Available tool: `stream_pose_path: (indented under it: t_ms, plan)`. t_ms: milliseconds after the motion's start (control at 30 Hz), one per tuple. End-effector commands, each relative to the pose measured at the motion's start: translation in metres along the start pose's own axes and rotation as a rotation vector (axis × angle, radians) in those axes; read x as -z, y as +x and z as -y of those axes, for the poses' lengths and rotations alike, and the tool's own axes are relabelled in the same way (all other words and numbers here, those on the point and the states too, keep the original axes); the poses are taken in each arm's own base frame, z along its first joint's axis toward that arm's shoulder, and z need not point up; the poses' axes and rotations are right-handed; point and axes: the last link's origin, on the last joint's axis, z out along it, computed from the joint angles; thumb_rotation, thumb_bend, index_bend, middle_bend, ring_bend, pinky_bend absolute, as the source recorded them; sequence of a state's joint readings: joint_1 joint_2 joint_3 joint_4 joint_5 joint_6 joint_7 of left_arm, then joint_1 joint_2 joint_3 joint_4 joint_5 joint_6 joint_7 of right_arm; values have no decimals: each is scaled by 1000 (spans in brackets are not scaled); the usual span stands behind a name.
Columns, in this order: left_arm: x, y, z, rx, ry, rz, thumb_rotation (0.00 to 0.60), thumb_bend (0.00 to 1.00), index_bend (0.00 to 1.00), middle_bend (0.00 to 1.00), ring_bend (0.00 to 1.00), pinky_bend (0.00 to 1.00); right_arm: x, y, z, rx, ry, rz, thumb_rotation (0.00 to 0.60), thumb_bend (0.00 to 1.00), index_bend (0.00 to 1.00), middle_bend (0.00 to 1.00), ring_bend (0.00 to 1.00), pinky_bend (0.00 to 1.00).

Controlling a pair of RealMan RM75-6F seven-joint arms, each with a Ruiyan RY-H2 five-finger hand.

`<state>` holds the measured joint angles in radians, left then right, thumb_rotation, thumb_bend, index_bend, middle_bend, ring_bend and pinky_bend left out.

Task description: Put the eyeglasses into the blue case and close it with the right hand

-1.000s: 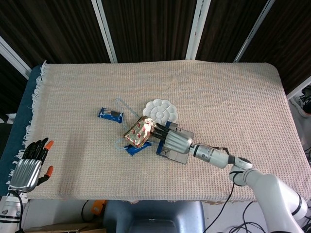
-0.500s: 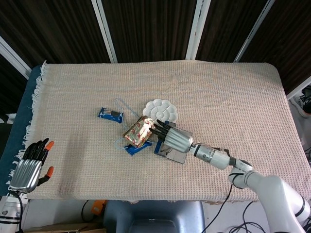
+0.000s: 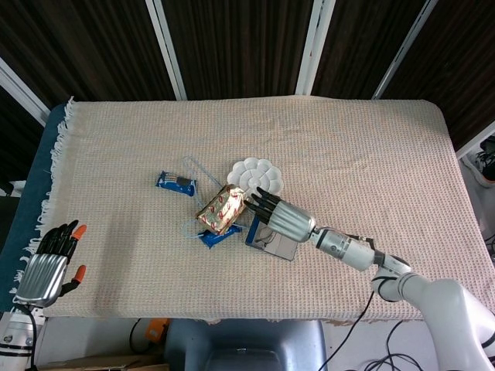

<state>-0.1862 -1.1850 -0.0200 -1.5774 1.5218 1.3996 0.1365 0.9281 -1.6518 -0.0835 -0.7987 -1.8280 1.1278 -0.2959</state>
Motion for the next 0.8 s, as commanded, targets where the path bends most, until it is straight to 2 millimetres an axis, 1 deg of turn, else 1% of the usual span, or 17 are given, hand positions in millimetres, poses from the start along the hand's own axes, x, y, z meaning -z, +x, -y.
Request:
stream_pose_path:
  t_ms: [33, 233, 467, 800]
  plan:
    - [0, 0, 0, 1, -2, 1, 600, 386, 0, 0, 0, 106, -6, -1, 3, 3, -2, 6, 600, 179, 354, 43, 0, 0]
    - [1, 1, 0, 4, -4, 0, 600, 387, 0, 0, 0, 106, -21, 1, 10, 3, -29, 1, 600, 176, 341, 28, 0, 0]
    - [2, 2, 2, 8, -2, -2, 600, 386, 0, 0, 0, 107, -29, -1, 16, 22, -37, 3, 600, 176, 334, 23, 0, 0]
    - [2, 3, 3, 10, 1, -4, 600, 385, 0, 0, 0, 107, -42, 1, 20, 15, -85, -23, 600, 176, 336, 22, 0, 0]
